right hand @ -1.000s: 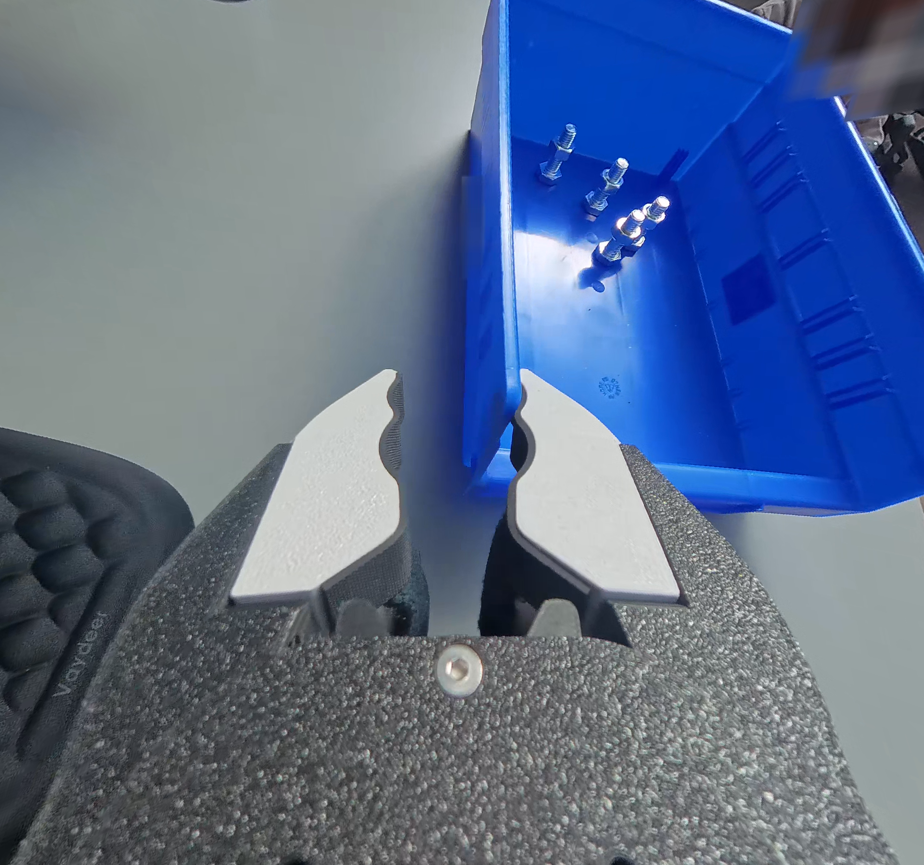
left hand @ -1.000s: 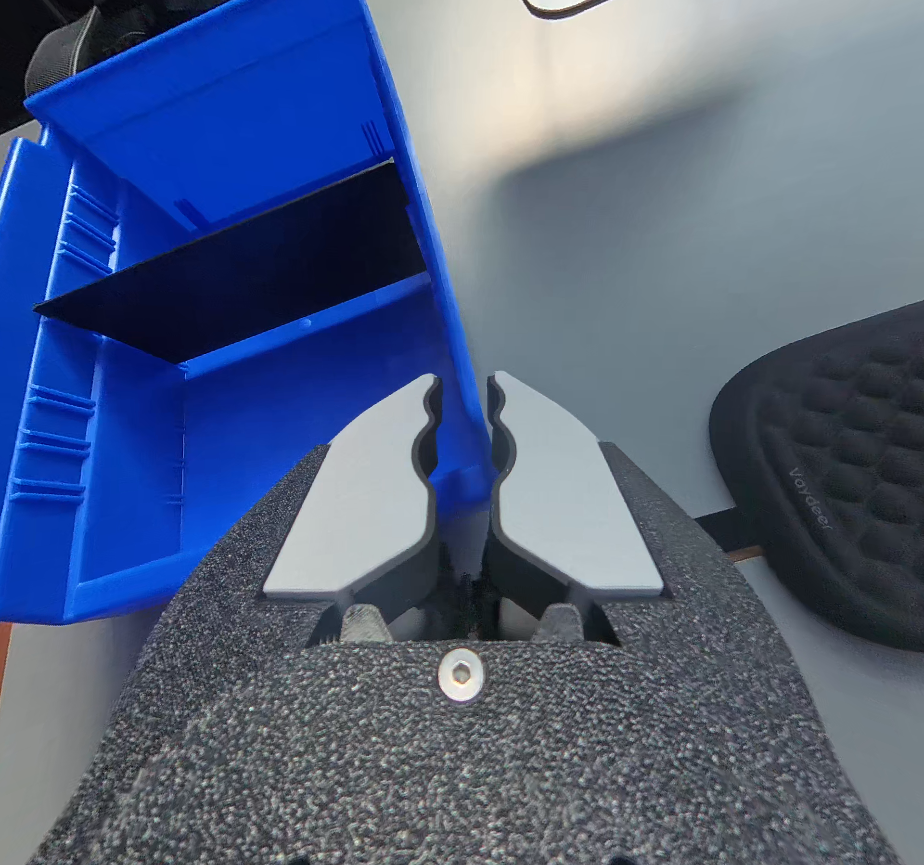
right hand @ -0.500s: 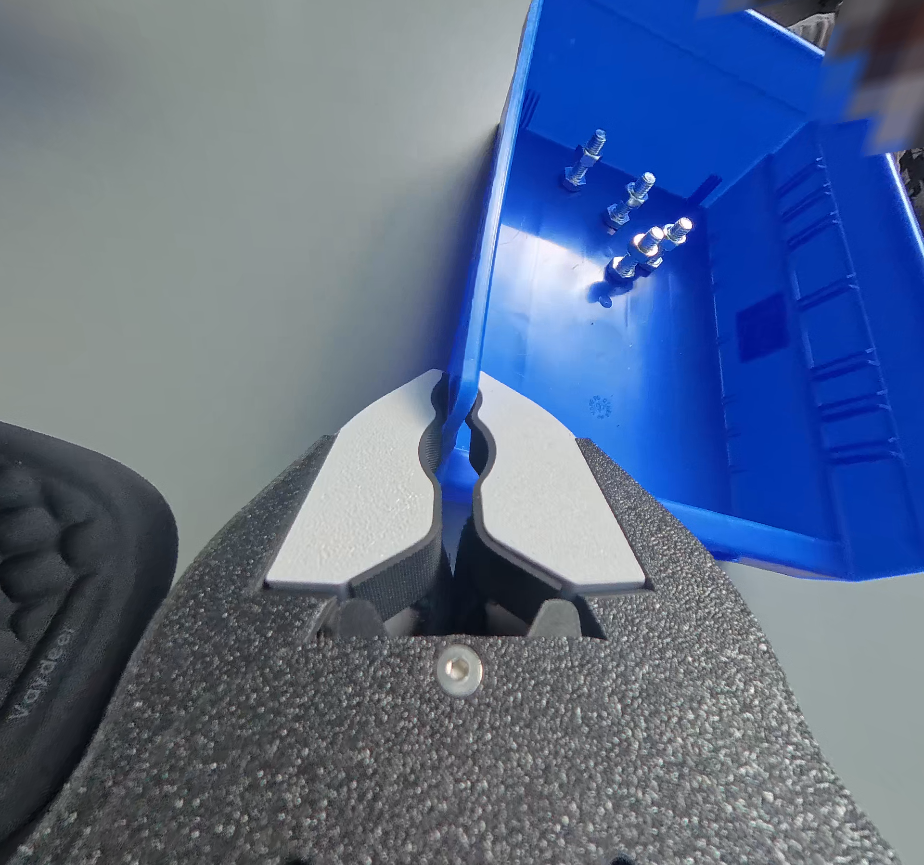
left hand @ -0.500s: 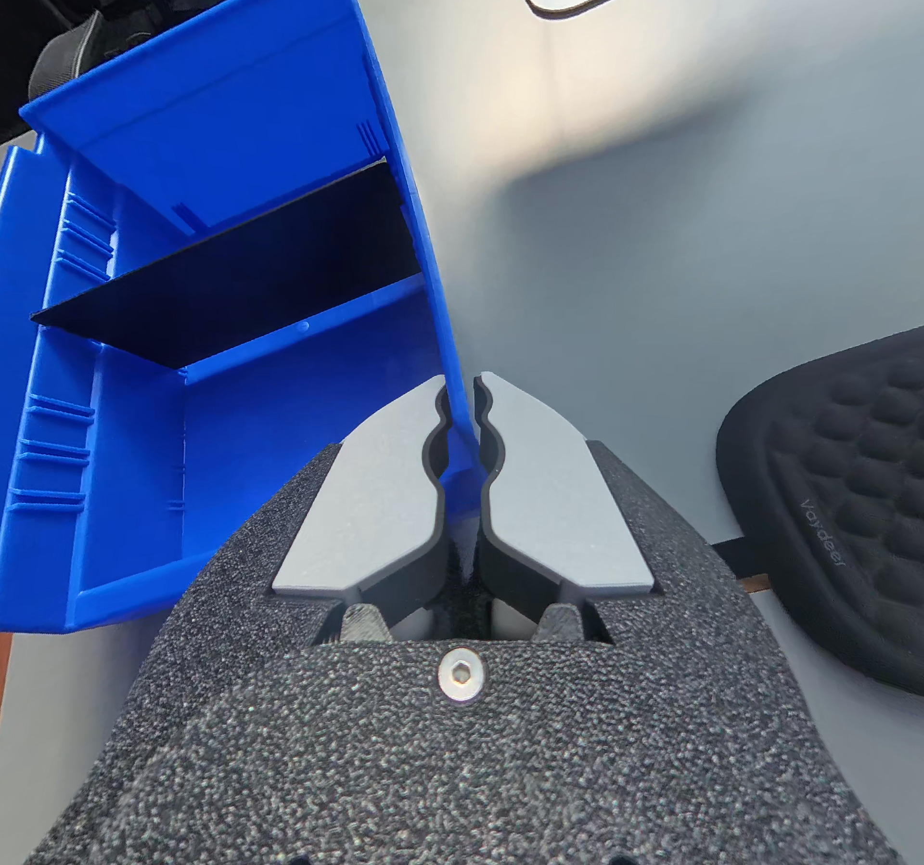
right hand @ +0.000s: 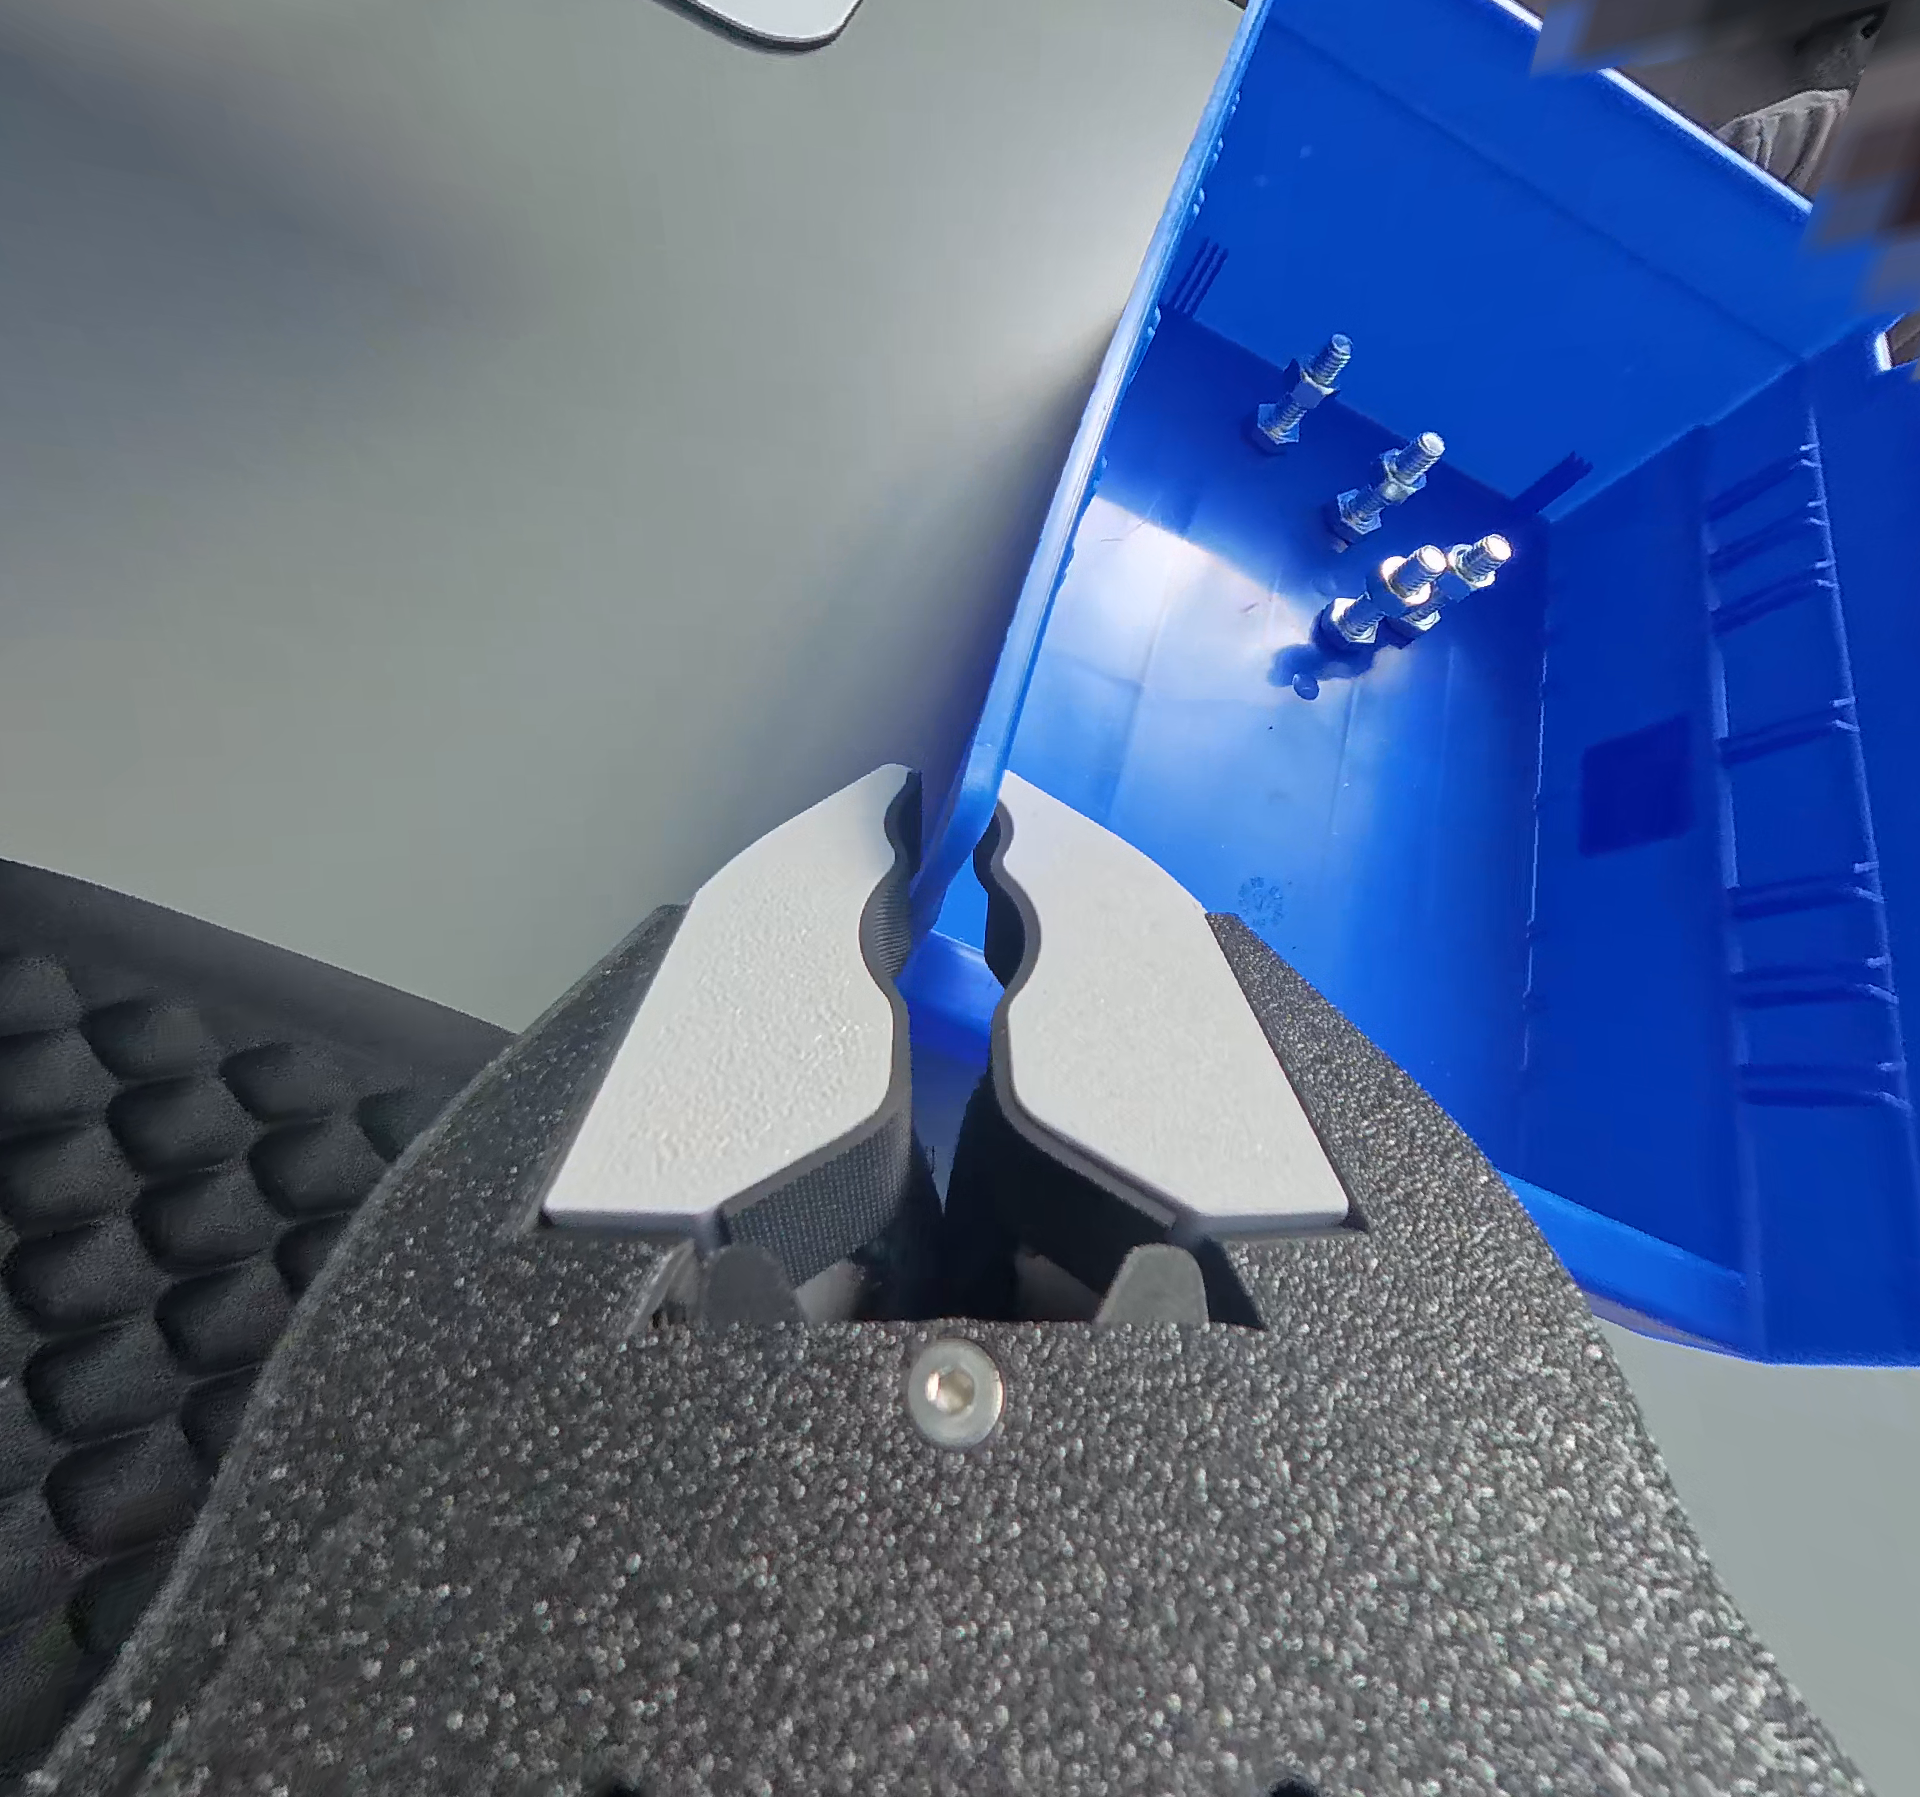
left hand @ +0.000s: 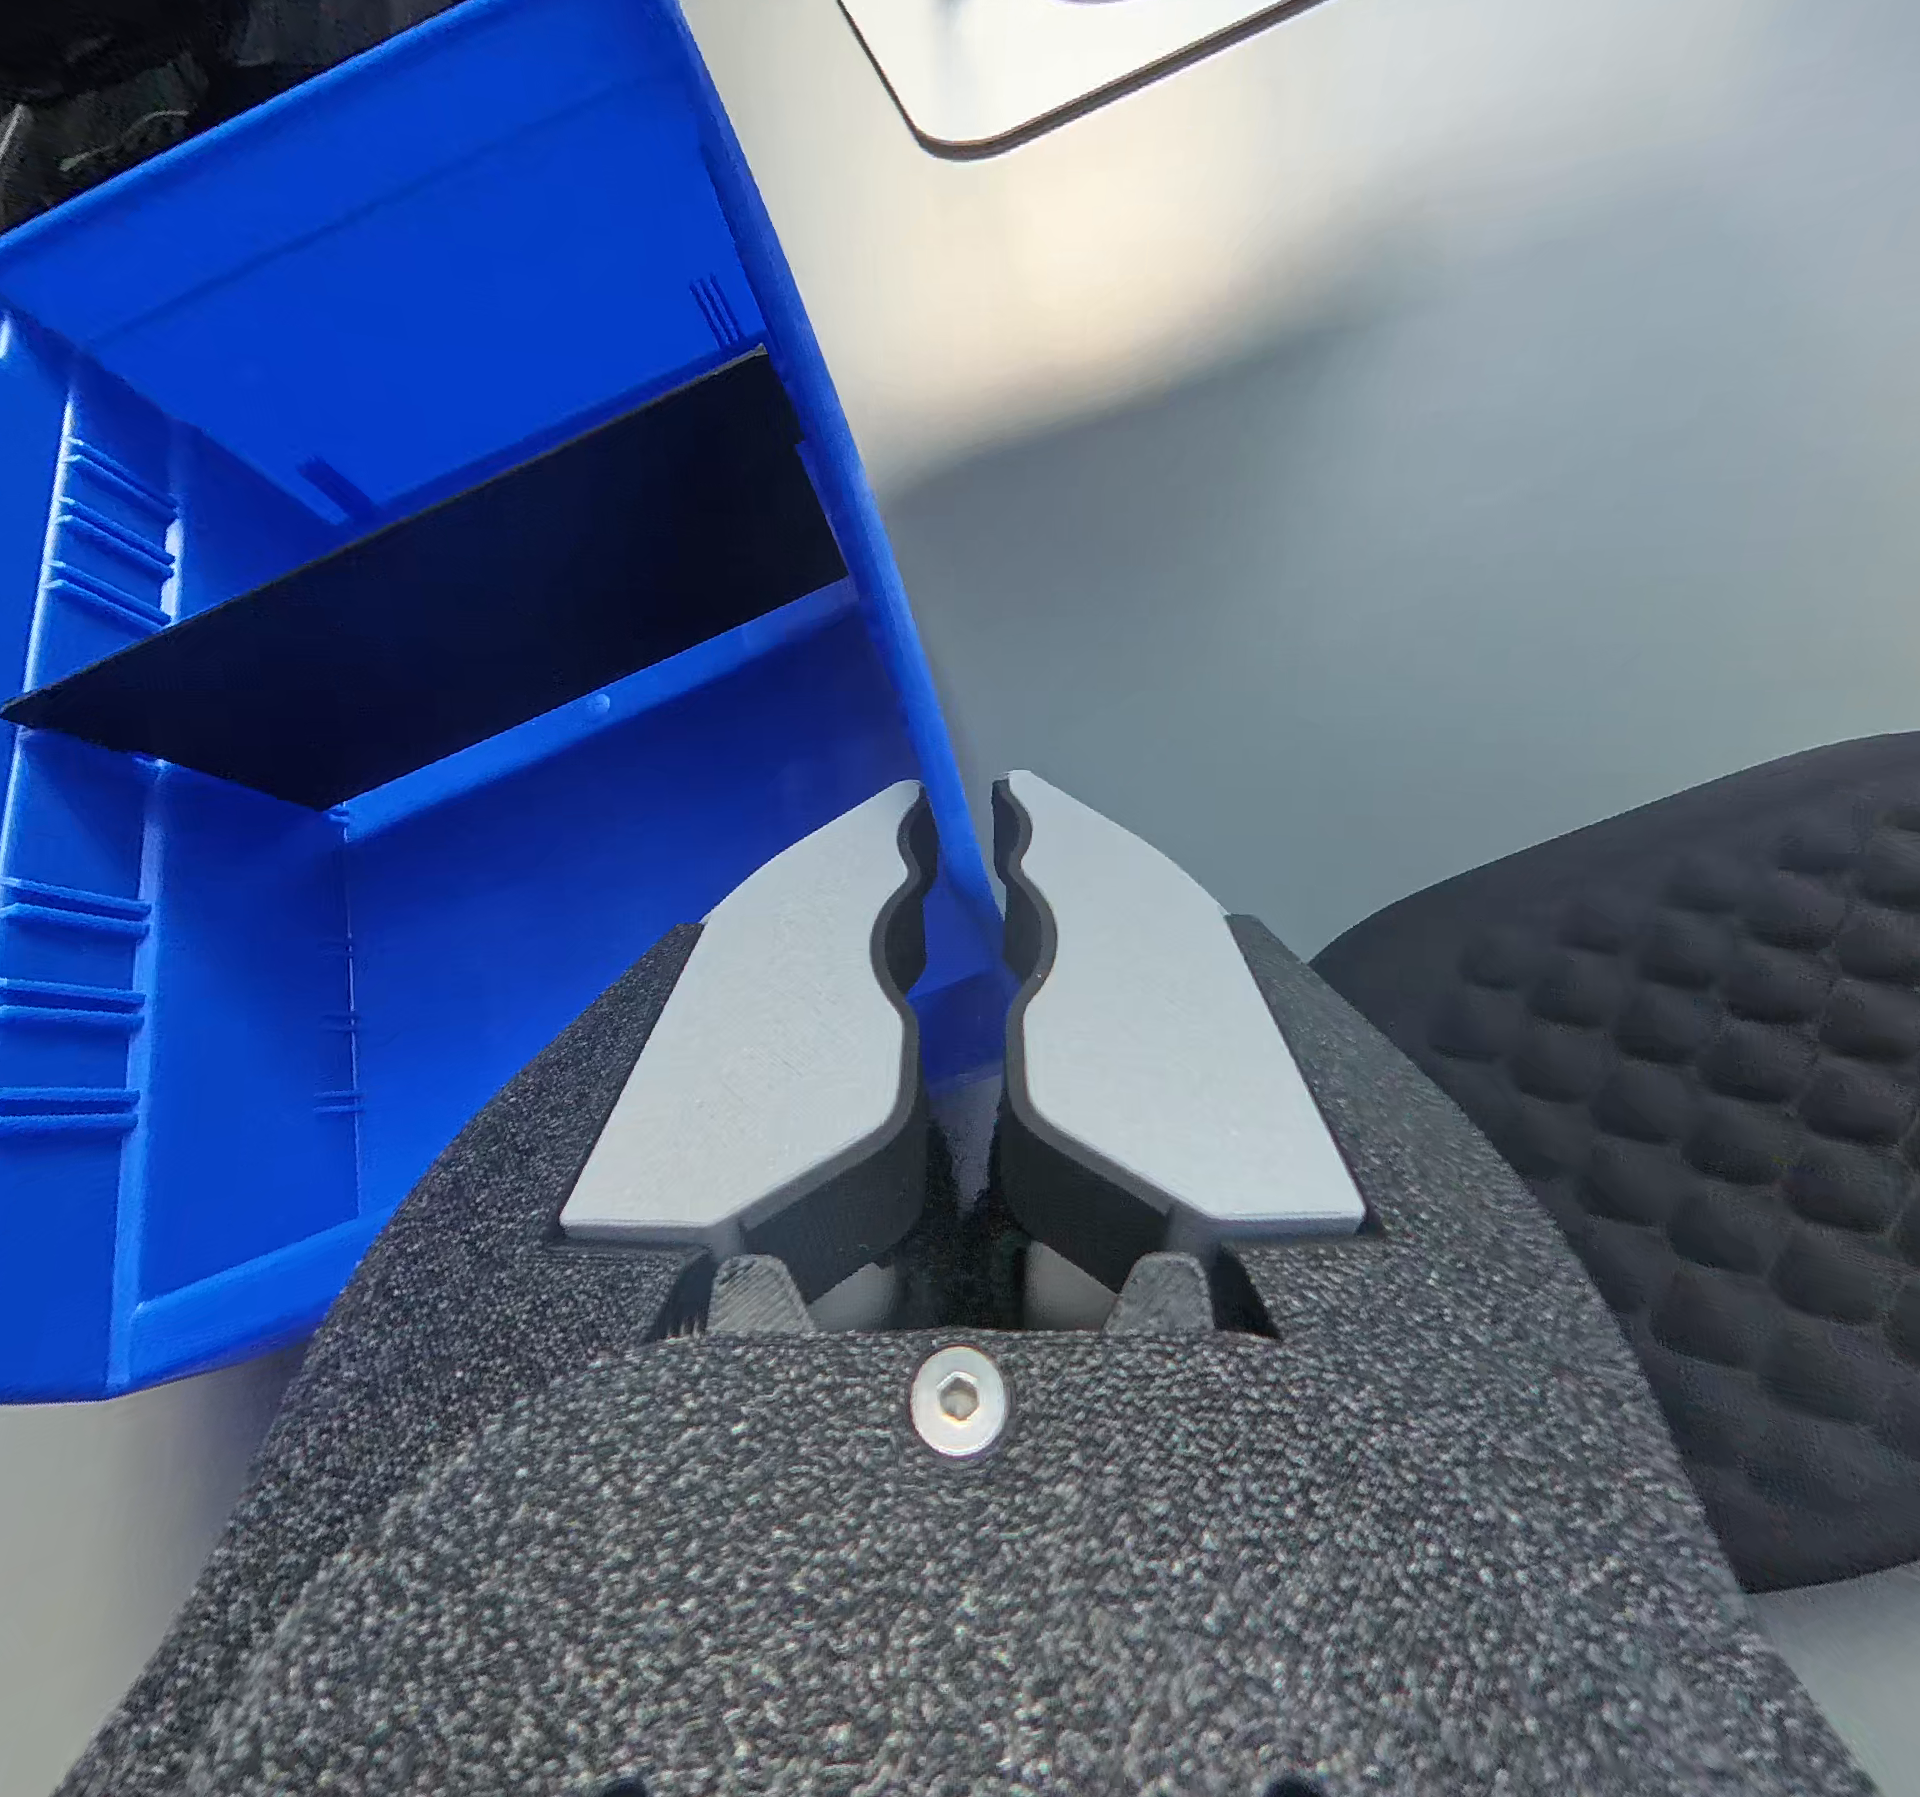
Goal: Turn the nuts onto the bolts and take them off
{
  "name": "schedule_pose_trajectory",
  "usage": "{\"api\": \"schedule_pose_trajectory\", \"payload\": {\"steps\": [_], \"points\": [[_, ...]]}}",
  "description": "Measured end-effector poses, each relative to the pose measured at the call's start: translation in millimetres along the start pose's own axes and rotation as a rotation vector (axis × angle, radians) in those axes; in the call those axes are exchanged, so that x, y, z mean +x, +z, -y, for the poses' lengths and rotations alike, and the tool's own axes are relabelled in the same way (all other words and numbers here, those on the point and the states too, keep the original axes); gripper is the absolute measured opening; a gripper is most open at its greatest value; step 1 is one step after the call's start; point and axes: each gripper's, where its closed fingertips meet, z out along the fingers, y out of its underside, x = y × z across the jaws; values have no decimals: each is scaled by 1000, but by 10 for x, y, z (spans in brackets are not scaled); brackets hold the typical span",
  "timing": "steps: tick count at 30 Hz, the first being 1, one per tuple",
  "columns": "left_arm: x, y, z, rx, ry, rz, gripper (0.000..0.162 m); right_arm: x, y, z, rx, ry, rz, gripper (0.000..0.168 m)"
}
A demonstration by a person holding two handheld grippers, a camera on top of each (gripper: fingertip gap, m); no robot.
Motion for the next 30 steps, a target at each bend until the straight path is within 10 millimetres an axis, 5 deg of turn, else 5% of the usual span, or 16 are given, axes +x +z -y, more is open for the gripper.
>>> {"api": "schedule_pose_trajectory", "payload": {"steps": [18,30], "points": [[848,241,404,4,37,-95,12,-976,98,444,43,-48,91,11],[1260,366,611,-5,34,-127,12,-1434,130,635,66,-131,163,15]]}}
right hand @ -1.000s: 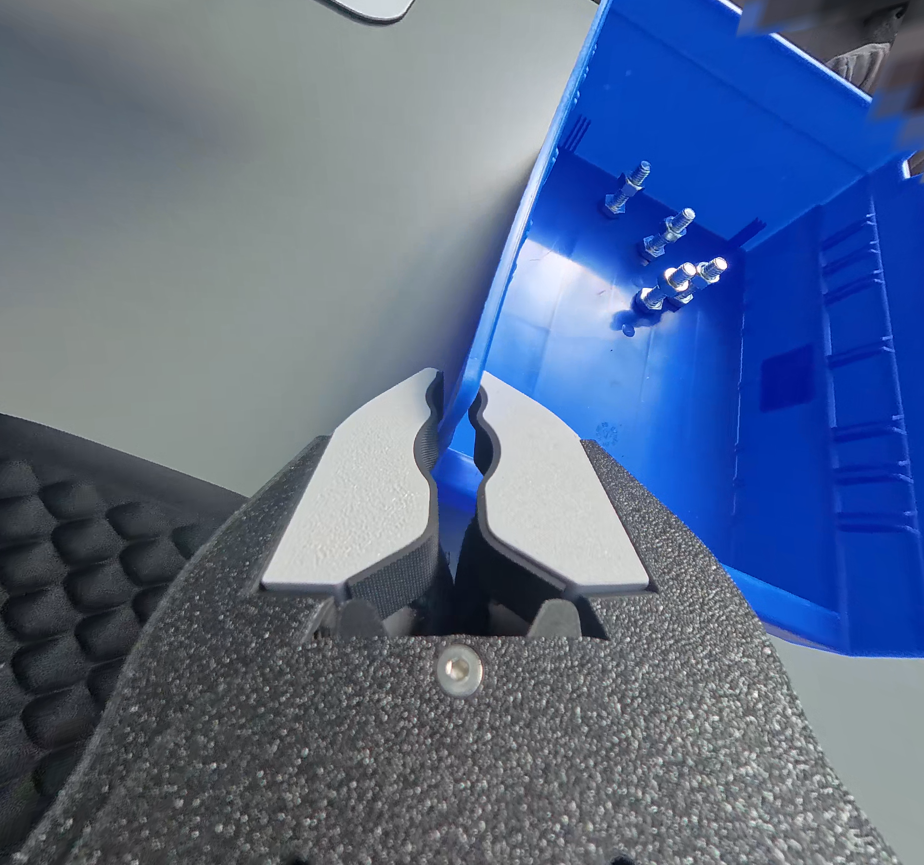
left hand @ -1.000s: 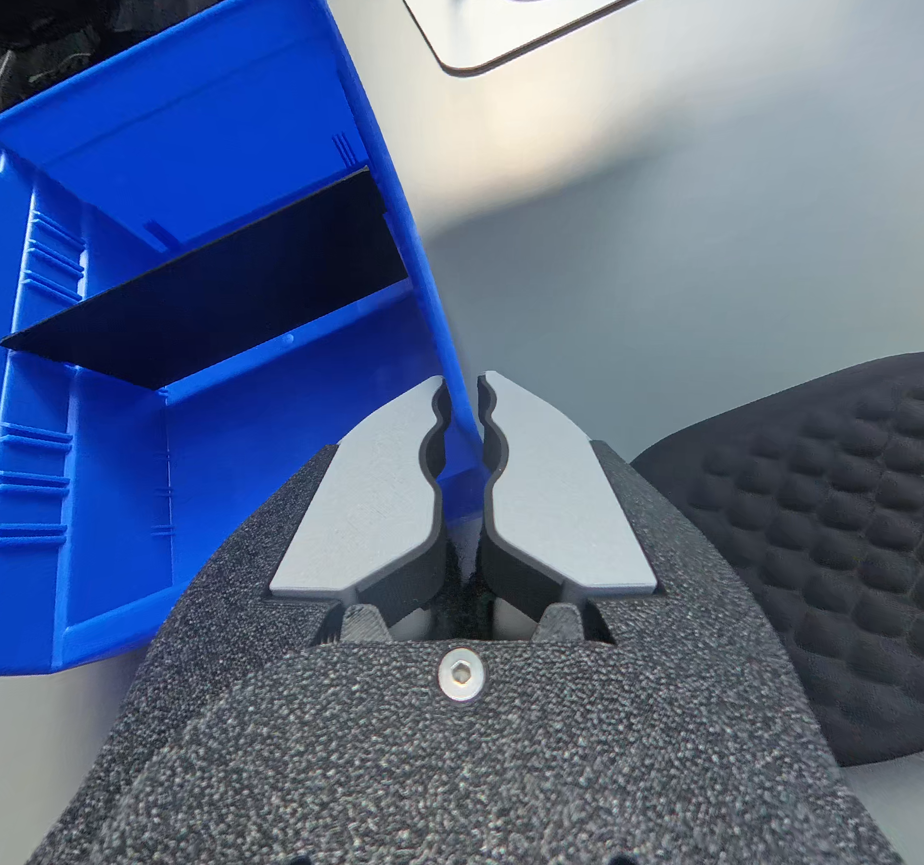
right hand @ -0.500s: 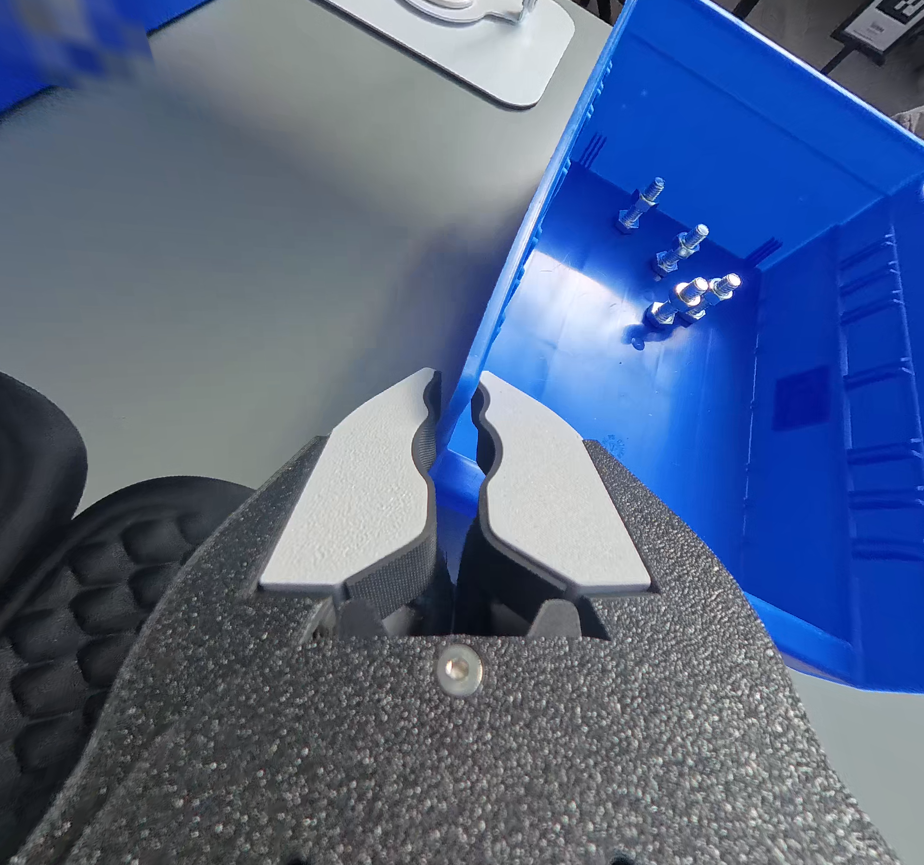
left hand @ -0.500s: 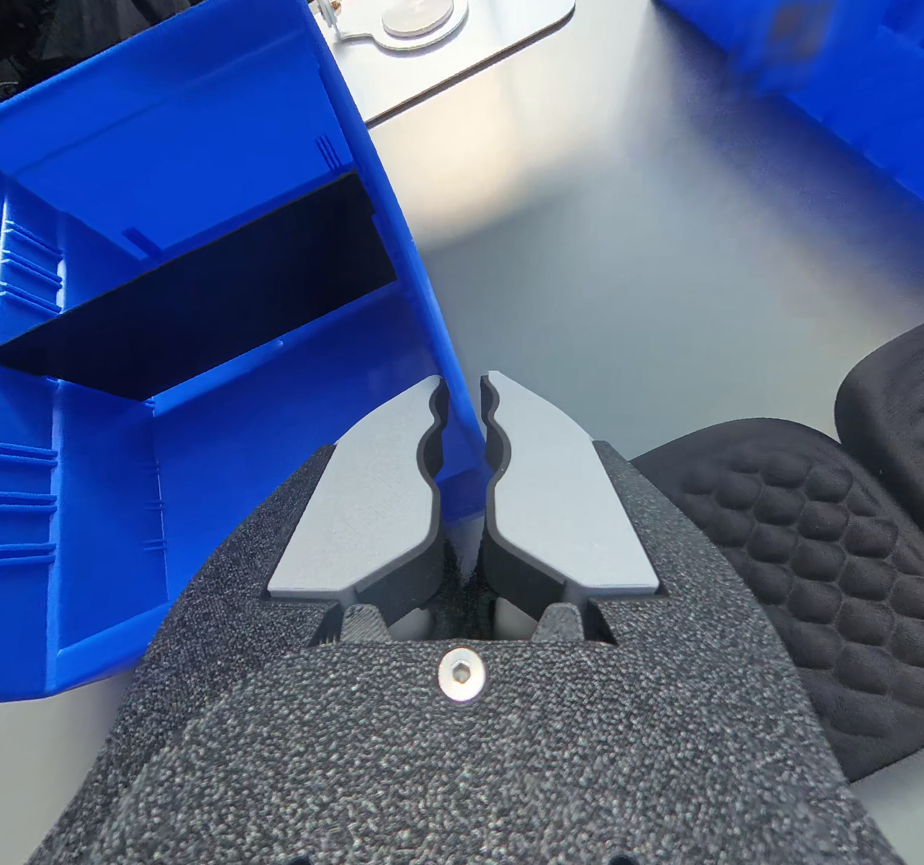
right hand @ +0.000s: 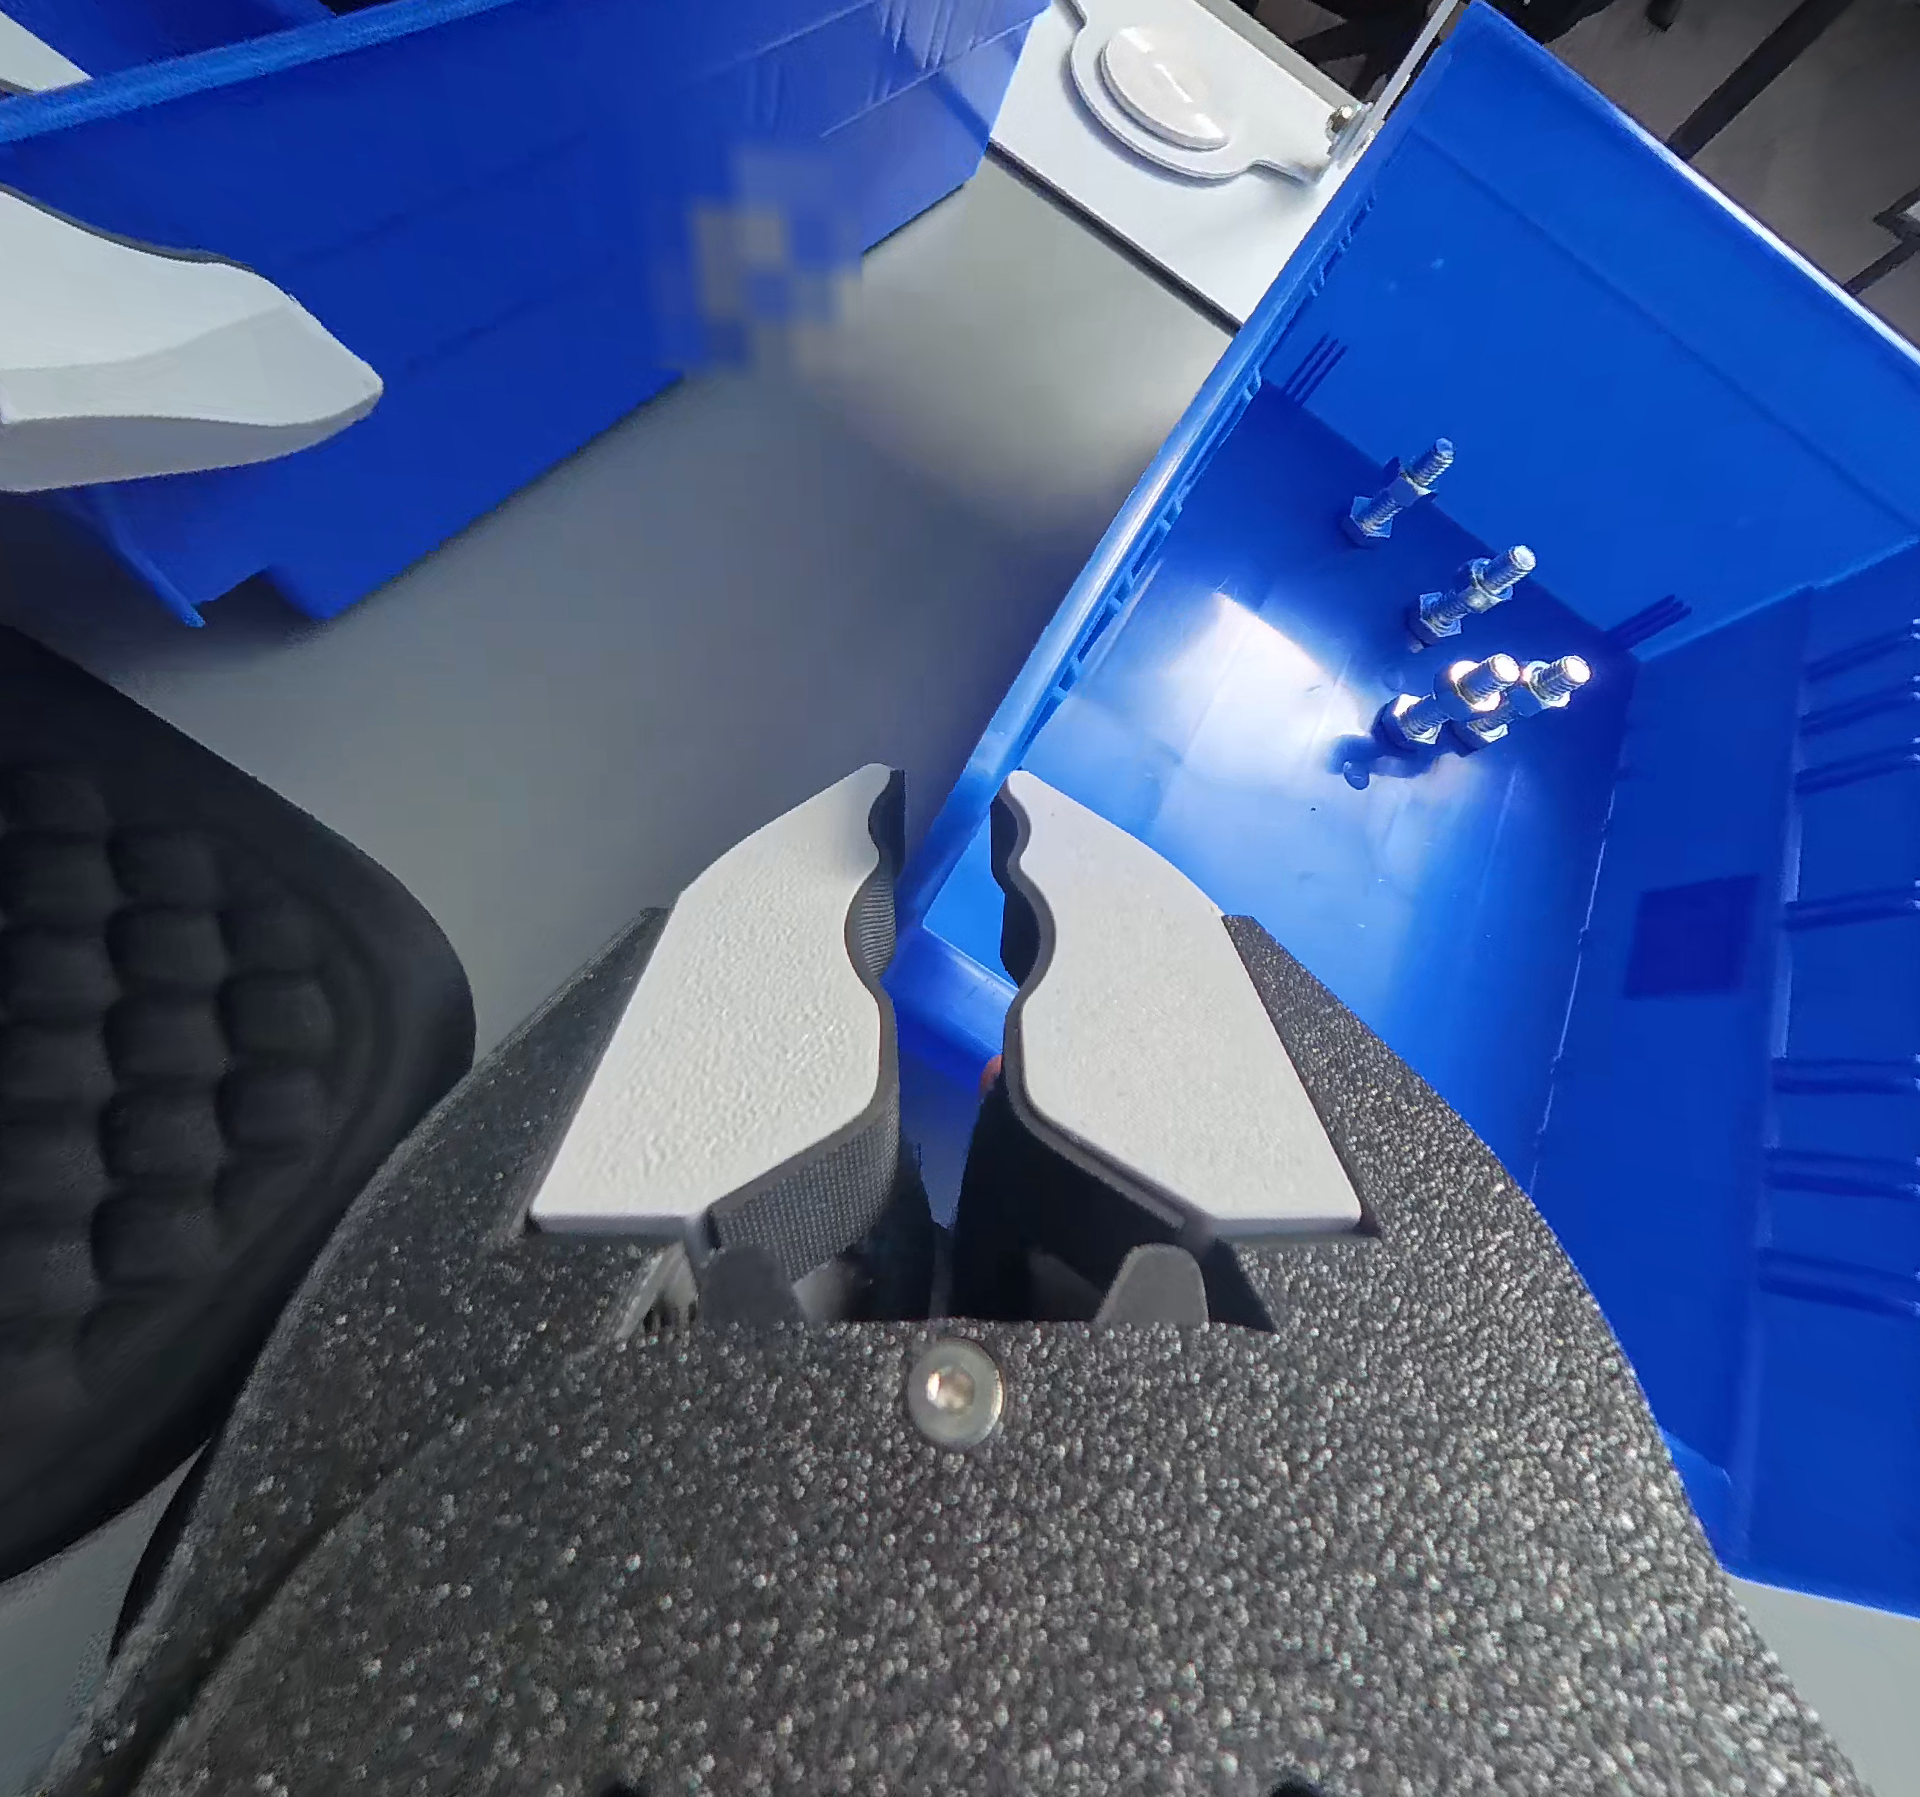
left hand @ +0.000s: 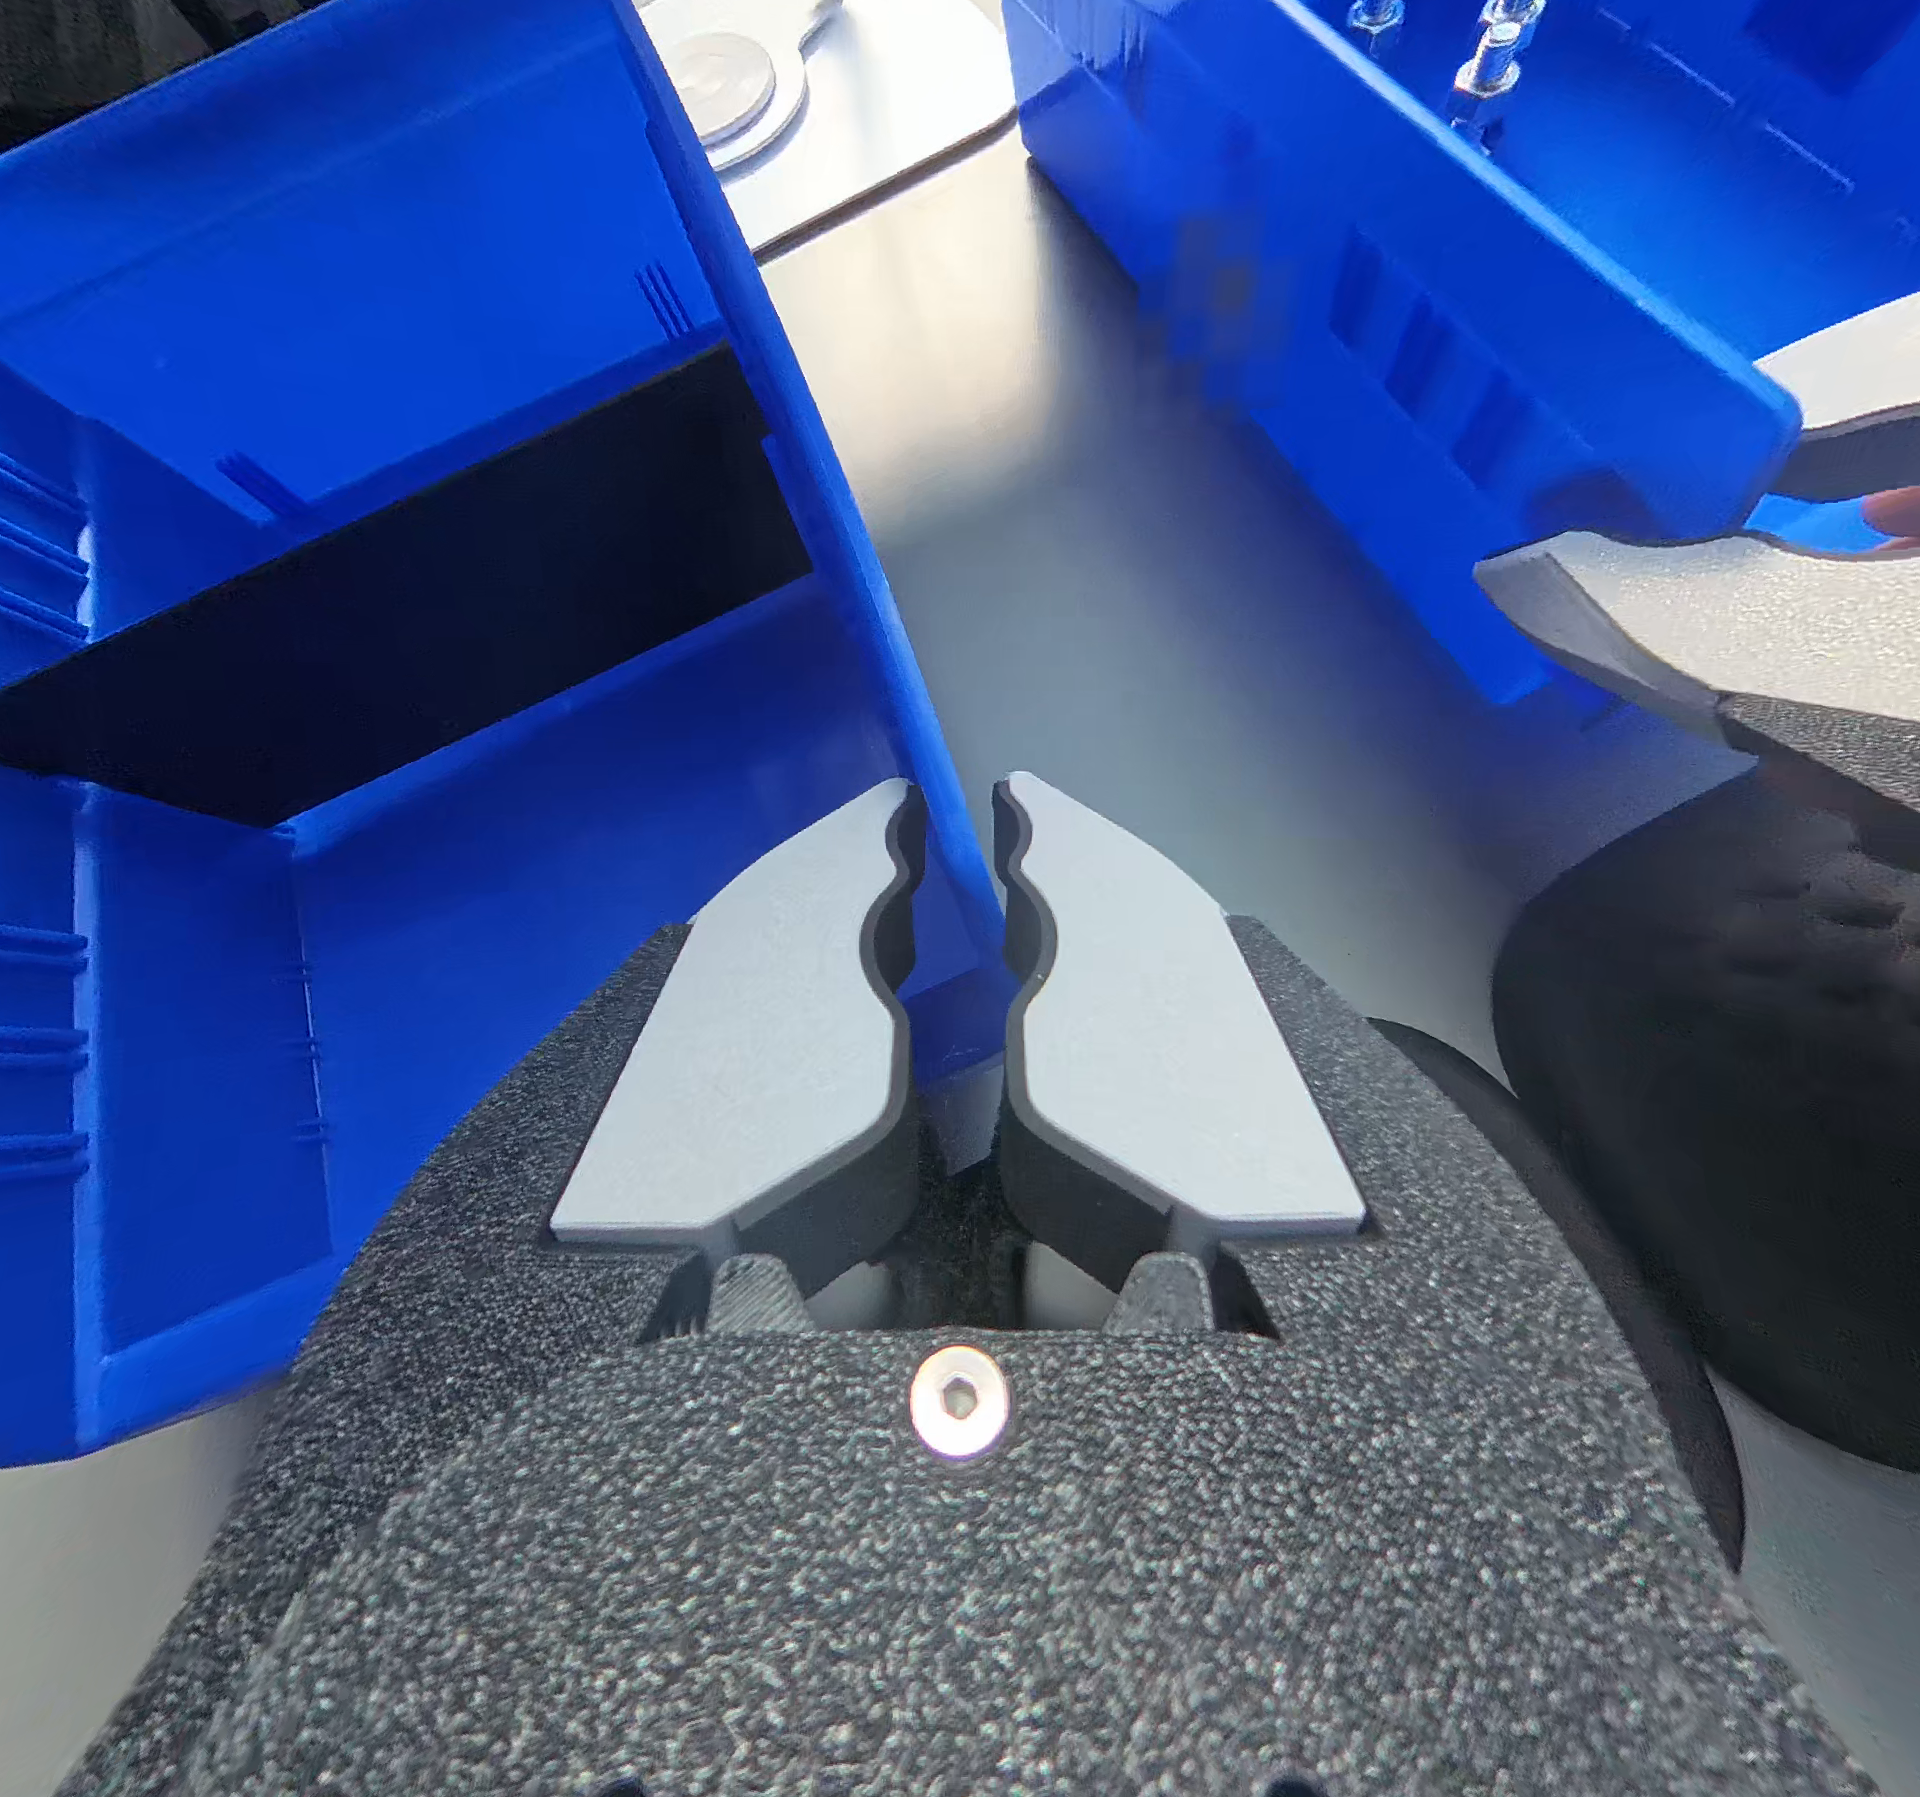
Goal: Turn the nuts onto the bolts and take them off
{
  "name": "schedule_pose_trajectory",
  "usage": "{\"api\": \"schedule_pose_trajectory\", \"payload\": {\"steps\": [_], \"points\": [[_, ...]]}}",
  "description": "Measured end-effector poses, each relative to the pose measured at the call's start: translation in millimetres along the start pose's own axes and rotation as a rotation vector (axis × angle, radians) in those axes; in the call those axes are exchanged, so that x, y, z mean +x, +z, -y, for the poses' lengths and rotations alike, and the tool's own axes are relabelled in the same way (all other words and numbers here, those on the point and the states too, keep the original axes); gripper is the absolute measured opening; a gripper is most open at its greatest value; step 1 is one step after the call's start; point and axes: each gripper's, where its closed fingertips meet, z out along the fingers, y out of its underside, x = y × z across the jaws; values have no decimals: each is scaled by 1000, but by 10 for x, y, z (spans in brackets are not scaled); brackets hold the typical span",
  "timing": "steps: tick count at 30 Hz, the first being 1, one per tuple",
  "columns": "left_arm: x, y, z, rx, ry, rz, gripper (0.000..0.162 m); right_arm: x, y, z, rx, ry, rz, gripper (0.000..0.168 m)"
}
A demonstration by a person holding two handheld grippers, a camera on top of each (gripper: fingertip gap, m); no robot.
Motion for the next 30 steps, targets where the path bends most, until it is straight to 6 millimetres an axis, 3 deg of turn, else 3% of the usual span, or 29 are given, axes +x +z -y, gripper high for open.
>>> {"api": "schedule_pose_trajectory", "payload": {"steps": [15,17,20,23,25,27,30], "points": [[314,114,144,41,-27,-77,17,-286,55,155,32,-17,99,21],[348,44,223,111,-53,-111,24,-289,-38,276,128,38,130,40],[321,-188,388,228,-57,-99,56,-211,-279,384,224,81,150,76],[442,-588,646,453,-65,-119,80,34,-640,422,395,163,131,89],[604,-773,732,554,-53,-139,83,309,-851,342,481,238,75,93],[812,-804,729,566,-33,-177,82,603,-1005,195,534,285,-2,100],[1036,-621,608,485,-50,-220,87,984,-1128,-96,552,288,-134,105]]}}
